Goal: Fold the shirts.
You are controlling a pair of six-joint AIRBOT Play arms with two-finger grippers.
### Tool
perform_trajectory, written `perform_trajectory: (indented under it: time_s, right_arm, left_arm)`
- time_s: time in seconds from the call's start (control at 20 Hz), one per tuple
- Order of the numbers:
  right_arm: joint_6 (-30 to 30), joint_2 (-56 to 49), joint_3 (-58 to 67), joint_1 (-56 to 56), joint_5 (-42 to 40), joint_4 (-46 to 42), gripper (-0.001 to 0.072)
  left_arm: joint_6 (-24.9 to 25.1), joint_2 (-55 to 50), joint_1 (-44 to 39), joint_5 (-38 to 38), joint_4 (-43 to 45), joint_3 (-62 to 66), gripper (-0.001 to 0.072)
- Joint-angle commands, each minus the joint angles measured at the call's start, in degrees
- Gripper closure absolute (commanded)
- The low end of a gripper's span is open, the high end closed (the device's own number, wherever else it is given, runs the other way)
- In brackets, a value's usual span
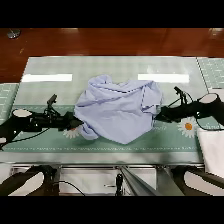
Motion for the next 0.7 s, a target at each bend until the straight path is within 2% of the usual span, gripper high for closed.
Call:
perform_trajectory:
  time_s: [0.0, 0.1, 0.2, 0.3, 0.4, 0.5, 0.65]
  right_arm:
    - [3.5, 1.7, 14.8, 0.7, 4.2, 0.2, 0.0691]
    - [6.3, 2.9, 30.4, 0.7, 5.2, 0.1, 0.0691]
    - [9.7, 3.0, 47.5, 0.7, 6.4, -2.4, 0.0691]
    - [12.2, 3.5, 62.8, 0.7, 8.5, -4.7, 0.0691]
    - [12.3, 6.1, 73.4, 0.7, 9.0, -4.6, 0.0691]
    - [12.2, 12.3, 76.1, 0.7, 7.7, -5.6, 0.0691]
    - [12.2, 22.2, 76.1, 0.7, 9.9, -11.8, 0.0691]
  left_arm:
    - [-0.9, 1.8, 0.1, -2.0, -4.9, 10.3, 0.0687]
    - [-0.2, 4.3, 0.1, -0.6, -9.5, 23.9, 0.0687]
    - [-0.3, 6.5, 0.1, 3.7, -9.6, 40.0, 0.0687]
    - [-0.3, 8.1, 0.1, 8.4, -8.0, 53.5, 0.0687]
    - [-0.5, 10.0, 0.1, 11.4, -2.8, 64.9, 0.0687]
    - [-3.1, 12.6, 0.1, 11.8, 6.1, 73.1, 0.0687]
    - [-7.1, 18.6, 0.1, 11.8, 19.1, 78.4, 0.0687]
